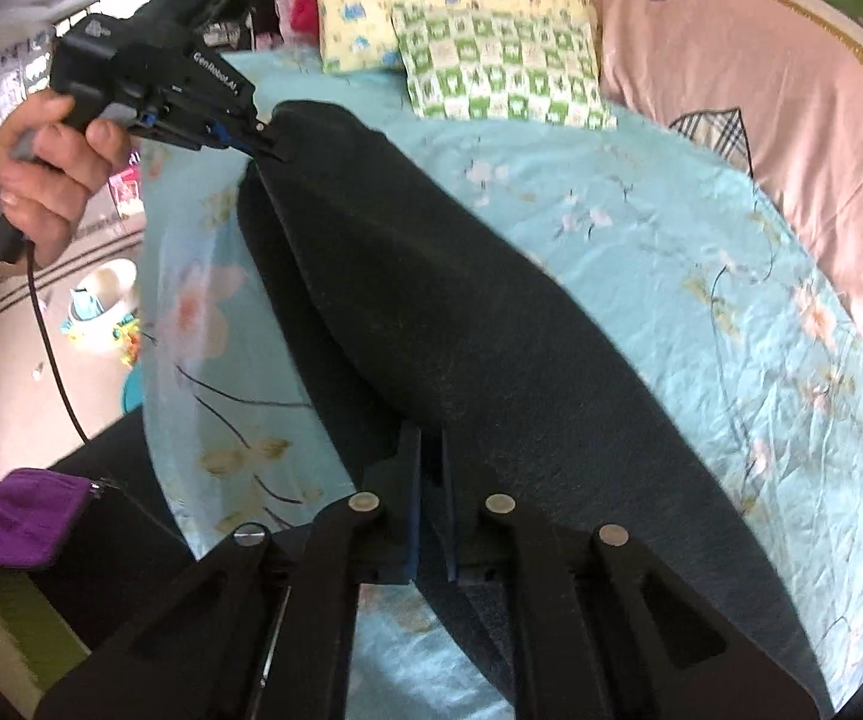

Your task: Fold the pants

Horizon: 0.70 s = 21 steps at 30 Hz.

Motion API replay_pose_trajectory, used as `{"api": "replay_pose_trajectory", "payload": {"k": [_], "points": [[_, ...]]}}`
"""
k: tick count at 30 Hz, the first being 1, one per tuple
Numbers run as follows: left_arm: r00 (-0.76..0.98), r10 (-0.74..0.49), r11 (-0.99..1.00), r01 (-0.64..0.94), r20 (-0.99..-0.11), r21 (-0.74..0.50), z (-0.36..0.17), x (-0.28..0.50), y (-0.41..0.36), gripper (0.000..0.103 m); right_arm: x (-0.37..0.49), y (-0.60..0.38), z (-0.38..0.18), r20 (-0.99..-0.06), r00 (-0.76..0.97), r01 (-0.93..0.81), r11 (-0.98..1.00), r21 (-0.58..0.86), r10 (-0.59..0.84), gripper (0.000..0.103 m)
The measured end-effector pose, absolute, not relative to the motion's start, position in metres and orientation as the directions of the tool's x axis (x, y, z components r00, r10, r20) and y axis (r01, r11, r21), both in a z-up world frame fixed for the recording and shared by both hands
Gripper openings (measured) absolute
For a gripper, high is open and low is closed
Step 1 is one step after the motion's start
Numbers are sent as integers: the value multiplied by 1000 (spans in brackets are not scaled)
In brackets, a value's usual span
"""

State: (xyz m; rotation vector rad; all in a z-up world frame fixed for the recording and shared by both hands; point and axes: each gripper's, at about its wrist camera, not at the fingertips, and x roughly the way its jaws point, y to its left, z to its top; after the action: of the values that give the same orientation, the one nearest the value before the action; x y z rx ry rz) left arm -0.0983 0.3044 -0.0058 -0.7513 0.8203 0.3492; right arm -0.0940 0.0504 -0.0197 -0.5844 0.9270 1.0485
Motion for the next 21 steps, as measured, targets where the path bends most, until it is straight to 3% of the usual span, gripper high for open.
{"api": "replay_pose_trajectory", "payload": {"k": [11, 14, 16, 19, 21], "points": [[592, 7, 680, -594, -806, -430, -47, -110, 306, 6, -100, 51, -38, -887, 105, -912, 399, 95, 450, 7], [588, 27, 689, -597, -808, -411, -46, -110, 304, 11, -99, 51, -42, -891, 86, -906, 406, 115, 445, 8], [578, 55, 700, -604, -814, -382, -41, -112, 301, 14, -96, 49, -42, -888, 66, -900, 412, 144, 455, 11], [577, 82, 703, -611, -812, -363, -33, -117, 299, 15, -93, 46, -42, -891, 33, -886, 426, 183, 452, 28], [579, 85, 691, -620, -811, -370, -29, -121, 301, 15, -92, 42, -38, -885, 35, -880, 434, 193, 464, 31]]}}
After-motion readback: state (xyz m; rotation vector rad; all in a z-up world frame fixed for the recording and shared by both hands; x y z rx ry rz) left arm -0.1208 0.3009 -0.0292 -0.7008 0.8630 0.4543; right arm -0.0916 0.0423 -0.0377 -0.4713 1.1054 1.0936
